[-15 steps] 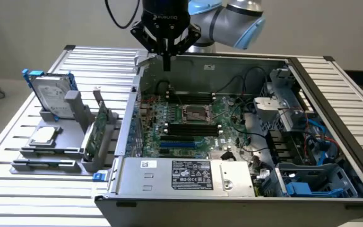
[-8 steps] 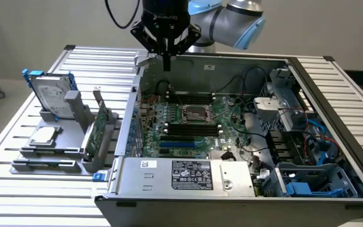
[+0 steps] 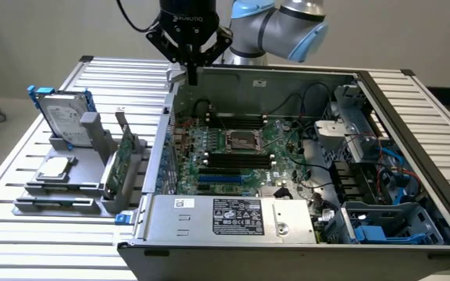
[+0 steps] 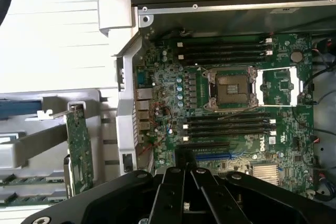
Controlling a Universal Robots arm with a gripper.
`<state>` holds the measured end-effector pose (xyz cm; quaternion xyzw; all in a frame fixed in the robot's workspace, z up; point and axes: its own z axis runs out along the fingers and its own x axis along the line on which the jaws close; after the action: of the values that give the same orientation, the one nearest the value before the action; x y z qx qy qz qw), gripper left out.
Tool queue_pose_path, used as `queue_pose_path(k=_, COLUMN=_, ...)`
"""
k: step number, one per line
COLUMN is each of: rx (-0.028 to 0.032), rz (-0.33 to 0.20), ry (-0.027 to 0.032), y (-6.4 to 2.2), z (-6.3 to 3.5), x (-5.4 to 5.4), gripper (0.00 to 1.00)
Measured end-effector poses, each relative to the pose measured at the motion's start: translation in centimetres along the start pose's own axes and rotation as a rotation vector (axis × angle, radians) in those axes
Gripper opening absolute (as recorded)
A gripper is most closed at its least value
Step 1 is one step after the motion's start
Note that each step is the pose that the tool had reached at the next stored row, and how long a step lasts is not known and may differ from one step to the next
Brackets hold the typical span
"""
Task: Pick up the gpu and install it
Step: 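Reach for the gpu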
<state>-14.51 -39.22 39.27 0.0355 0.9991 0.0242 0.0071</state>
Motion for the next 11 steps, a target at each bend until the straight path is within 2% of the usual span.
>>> queue_pose_path(k=7, rx=-0.0046, rz=0.0, ry=0.0066, y=0.34, z=0.03, x=3.0, gripper=0.11)
queue_pose_path(k=11, rx=-0.005, rz=0.0, ry=0.007, y=0.58, z=0.16, x=4.8, gripper=0.11)
